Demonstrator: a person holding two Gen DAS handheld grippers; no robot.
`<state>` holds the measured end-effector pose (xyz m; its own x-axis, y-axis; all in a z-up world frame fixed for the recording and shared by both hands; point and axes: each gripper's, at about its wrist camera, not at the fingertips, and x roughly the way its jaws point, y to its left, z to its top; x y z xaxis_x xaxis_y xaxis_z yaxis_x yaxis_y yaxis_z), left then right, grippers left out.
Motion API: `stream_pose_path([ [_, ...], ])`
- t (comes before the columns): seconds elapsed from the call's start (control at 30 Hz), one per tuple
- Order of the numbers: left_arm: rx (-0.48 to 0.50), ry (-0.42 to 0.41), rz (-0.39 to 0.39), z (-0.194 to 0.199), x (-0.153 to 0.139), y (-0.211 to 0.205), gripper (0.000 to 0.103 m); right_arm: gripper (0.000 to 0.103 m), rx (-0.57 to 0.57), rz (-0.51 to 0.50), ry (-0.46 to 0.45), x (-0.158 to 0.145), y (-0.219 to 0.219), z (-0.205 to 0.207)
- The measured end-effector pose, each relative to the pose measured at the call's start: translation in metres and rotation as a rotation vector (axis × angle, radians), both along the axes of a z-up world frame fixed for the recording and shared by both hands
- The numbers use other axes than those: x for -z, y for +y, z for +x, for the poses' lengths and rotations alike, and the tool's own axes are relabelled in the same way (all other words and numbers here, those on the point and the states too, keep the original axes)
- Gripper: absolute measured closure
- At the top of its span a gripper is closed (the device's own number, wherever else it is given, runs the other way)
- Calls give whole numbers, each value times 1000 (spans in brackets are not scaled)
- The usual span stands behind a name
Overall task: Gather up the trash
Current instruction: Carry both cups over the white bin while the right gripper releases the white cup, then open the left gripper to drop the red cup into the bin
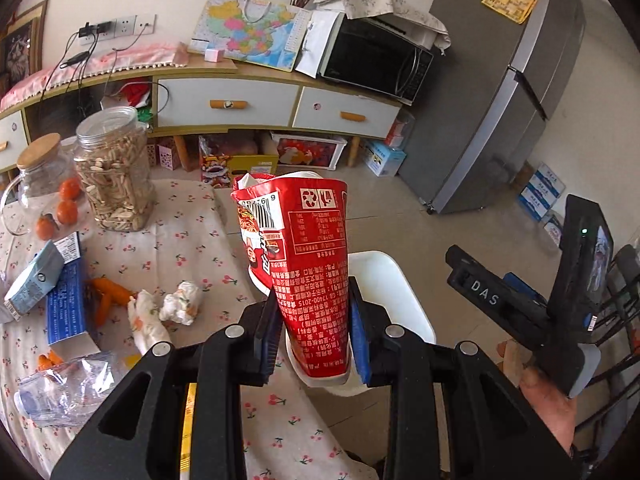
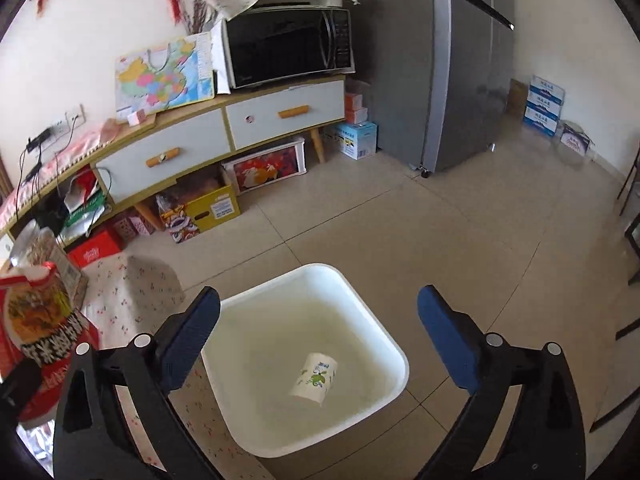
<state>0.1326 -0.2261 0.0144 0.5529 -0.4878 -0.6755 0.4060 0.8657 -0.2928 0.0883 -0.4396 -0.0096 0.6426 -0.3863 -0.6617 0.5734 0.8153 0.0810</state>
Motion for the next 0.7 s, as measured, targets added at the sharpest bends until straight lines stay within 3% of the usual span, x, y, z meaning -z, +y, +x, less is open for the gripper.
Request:
stream_pose_path([
  [0.27,64,108,-22,21,27,-60,73,7,151,95,-69,-10,-51,-24],
  [0.53,107,173,-8,37,57,-113,72,7,210,128,-134,-18,-71,-34],
  [0.63,123,207,2,41,67,-127,69,7,220,126,-132,-17,-76,-34],
  [0.7,131,224,2,41,70,-133,58,7,224,133,-128,-16,-78,-34],
])
